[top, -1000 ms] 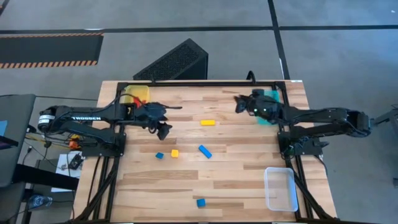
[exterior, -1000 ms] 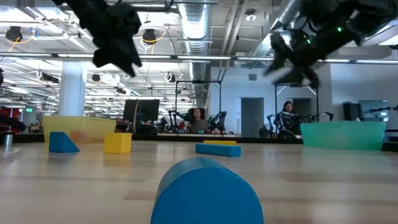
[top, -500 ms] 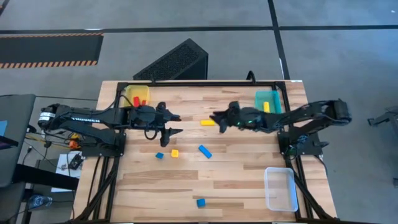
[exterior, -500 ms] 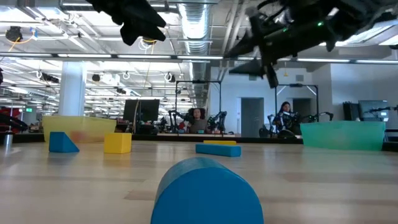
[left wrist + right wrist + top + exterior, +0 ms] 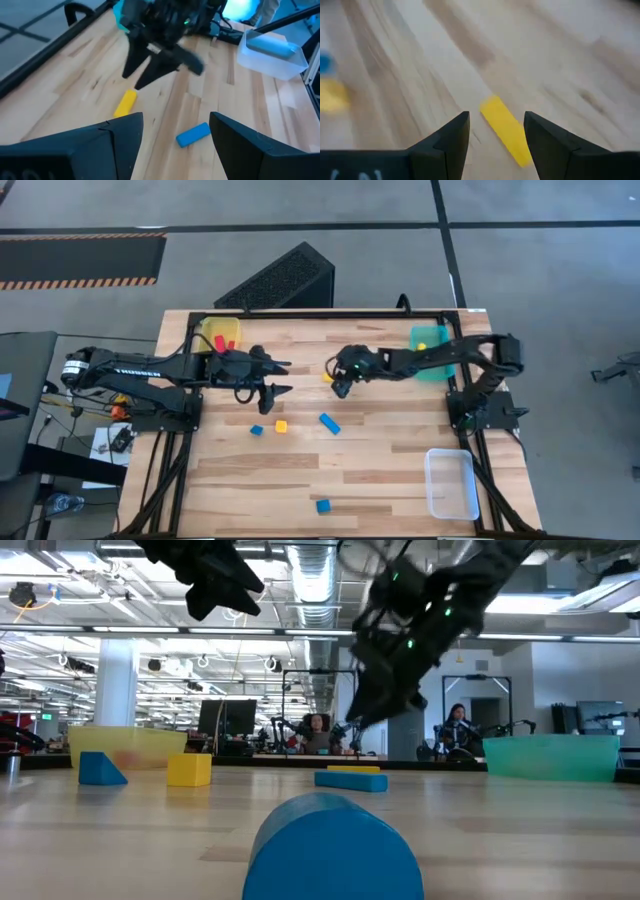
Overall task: Sort & place blocks by color
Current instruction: Put the right yellow block into the green bin
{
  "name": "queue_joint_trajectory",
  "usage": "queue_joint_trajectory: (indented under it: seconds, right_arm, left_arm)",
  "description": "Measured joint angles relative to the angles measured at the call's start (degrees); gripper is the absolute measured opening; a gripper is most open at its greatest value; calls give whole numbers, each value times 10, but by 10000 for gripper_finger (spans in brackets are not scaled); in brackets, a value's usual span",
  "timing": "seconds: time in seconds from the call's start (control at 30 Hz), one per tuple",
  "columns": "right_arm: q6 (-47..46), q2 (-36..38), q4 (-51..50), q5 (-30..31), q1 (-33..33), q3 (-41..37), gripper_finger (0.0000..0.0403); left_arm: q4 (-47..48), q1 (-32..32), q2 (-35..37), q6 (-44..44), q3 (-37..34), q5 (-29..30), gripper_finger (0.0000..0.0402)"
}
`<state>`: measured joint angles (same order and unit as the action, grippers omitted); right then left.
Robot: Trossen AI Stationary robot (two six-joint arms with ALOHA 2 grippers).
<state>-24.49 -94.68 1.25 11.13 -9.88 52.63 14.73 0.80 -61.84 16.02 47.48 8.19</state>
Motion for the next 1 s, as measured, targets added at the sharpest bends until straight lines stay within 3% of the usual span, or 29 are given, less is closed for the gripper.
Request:
queue_joint_trajectory:
  seconds: [0.2, 0.5, 0.67, 0.8, 1.0]
  right_arm:
    - [79, -81, -66, -85, -42, 44, 214]
    - [172, -151, -120, -91, -49, 101, 218]
    - [174, -177, -138, -97, -48, 114, 211]
    - [136, -176, -149, -91, -40, 114, 185]
    - [78, -156, -143, -89, -29, 111, 104]
  left_arm:
    - [32, -1, 0, 35, 0, 0, 214]
    - [63, -2, 0, 57, 0, 0, 214]
    - [70, -2, 0, 78, 0, 1, 214]
    - [72, -2, 0, 106, 0, 1, 214]
    - [89, -2, 0, 132, 0, 1, 214]
